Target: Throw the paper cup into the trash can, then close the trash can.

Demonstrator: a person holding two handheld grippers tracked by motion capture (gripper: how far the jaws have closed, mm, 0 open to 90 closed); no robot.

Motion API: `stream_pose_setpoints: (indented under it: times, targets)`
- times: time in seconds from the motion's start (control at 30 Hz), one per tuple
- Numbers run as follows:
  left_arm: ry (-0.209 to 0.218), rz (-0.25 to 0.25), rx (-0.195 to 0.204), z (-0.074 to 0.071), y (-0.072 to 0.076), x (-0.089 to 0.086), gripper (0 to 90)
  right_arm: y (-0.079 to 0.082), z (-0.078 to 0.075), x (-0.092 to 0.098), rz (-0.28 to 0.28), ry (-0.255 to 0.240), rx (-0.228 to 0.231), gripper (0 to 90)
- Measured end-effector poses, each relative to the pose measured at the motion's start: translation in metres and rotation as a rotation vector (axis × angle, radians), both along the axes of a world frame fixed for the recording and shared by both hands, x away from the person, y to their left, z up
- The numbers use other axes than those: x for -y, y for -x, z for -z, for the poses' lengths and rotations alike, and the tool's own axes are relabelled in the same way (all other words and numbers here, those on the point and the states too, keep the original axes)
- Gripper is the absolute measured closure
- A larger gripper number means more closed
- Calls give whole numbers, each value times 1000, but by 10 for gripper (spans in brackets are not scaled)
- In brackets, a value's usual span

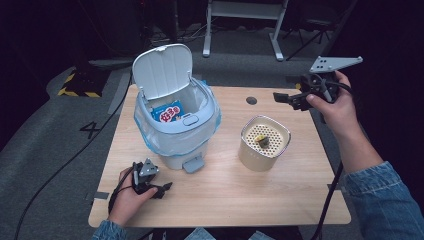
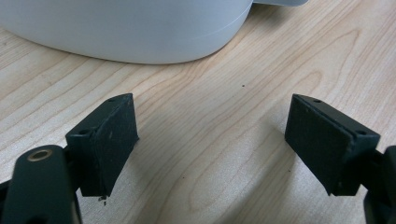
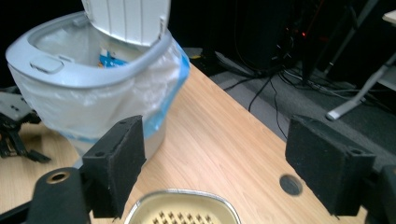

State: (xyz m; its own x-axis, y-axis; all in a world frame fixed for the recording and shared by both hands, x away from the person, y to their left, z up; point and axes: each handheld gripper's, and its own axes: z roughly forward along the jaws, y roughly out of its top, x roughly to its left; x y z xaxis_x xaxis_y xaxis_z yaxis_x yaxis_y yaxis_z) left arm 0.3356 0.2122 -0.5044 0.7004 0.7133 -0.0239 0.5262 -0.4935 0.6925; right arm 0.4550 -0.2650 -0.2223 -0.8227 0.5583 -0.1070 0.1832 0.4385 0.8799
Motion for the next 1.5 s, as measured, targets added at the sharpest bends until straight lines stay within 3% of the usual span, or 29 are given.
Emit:
stream_pose_setpoints:
  times: [0.43,0.63,0.77,1.07,1.43,1.5]
  targets:
    - [-1,-12,1,0,2,-1,173,14,29,41,39,50,-47,226]
    - [-3,-18,1,0,2,-2,176,22,42,58,76,46,-67,249]
    - [2,-34,-1,-1,3,-3,196,31,55,66,135,60,-95,261]
    - [8,-45,-6,-3,4,-6,227,46,101,88,156,26,-127,249]
    - [14,-52,14,-9,5,-10,227,56,149,104,209,53,-158,236]
    - [23,-64,19,-12,5,-12,228,60,165,106,243,69,-191,243]
